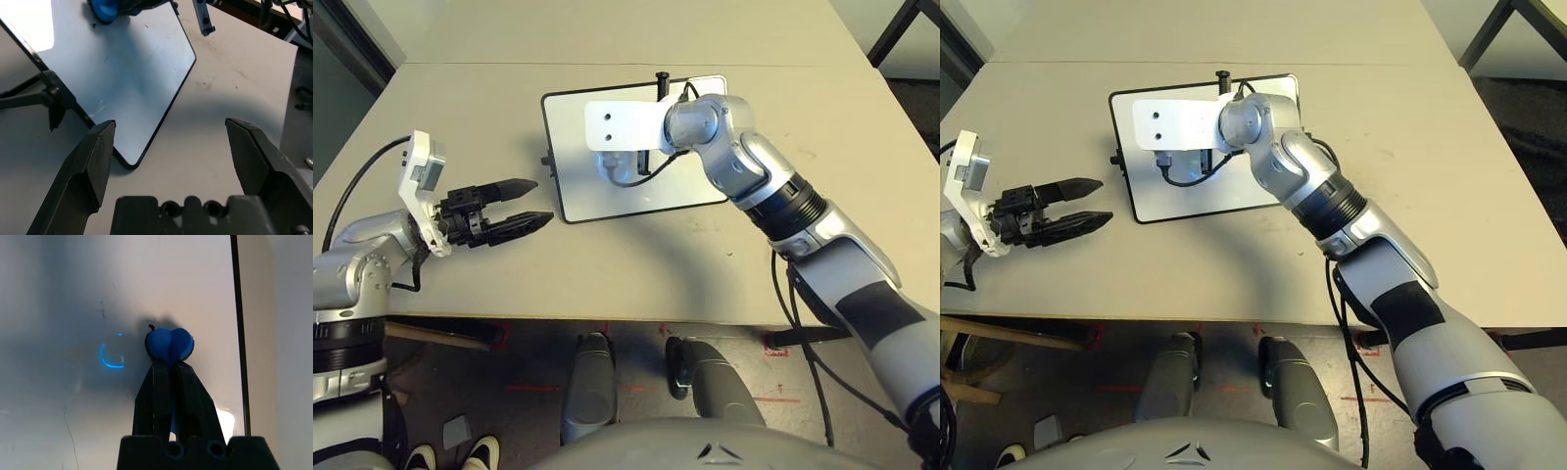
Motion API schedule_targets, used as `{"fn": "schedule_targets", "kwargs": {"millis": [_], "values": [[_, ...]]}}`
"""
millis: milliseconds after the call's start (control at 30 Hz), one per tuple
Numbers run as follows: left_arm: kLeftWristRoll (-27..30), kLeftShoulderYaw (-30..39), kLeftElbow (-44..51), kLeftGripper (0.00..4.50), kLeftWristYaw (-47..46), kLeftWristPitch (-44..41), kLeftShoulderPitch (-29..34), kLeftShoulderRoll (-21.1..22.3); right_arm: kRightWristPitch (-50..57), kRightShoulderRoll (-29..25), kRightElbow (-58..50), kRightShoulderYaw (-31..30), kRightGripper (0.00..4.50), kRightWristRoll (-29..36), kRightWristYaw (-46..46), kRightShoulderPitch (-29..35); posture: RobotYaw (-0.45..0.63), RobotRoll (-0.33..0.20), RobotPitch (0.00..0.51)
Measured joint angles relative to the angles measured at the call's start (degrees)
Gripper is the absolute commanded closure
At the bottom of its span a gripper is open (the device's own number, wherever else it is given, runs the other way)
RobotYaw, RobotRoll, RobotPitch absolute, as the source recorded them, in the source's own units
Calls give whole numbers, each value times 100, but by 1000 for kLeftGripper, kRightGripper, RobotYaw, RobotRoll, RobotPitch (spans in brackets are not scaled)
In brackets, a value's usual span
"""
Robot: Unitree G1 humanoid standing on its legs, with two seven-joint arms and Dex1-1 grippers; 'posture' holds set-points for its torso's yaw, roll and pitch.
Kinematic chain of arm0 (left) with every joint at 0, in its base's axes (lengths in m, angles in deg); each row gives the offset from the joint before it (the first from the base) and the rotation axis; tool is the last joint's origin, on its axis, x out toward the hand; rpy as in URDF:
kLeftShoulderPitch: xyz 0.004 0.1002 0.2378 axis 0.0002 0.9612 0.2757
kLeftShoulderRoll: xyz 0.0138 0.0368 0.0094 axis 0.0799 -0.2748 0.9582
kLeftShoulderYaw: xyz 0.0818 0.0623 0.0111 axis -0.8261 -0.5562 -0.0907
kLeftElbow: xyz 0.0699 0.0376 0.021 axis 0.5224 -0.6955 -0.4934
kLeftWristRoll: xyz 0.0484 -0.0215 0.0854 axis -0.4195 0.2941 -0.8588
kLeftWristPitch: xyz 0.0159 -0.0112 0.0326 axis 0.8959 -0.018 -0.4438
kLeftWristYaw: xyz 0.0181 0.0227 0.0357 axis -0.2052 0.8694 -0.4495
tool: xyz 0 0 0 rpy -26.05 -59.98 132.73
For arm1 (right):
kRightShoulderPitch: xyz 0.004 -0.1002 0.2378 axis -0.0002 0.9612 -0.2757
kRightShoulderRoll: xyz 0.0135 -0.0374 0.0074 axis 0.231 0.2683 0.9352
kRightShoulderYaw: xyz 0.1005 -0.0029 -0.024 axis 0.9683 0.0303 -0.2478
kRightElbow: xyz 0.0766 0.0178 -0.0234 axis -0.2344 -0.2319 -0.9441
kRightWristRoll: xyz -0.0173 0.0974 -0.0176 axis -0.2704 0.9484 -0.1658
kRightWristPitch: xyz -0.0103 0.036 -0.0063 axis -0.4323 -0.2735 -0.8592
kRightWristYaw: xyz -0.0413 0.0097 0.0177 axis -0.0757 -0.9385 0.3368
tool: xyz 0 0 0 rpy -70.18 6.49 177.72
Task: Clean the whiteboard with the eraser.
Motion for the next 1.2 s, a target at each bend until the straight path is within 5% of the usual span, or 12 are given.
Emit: {"fn": "schedule_targets", "kwargs": {"millis": [567,1200], "values": [[-47,-275,-339,0,141,117,-421,-19,223,-1224,-224,286,4486,-9,139,126,272,0,142],[31,66,150,0,-87,129,191,-22,-108,-214,207,81,4486,-14,89,-82,383,0,143]]}}
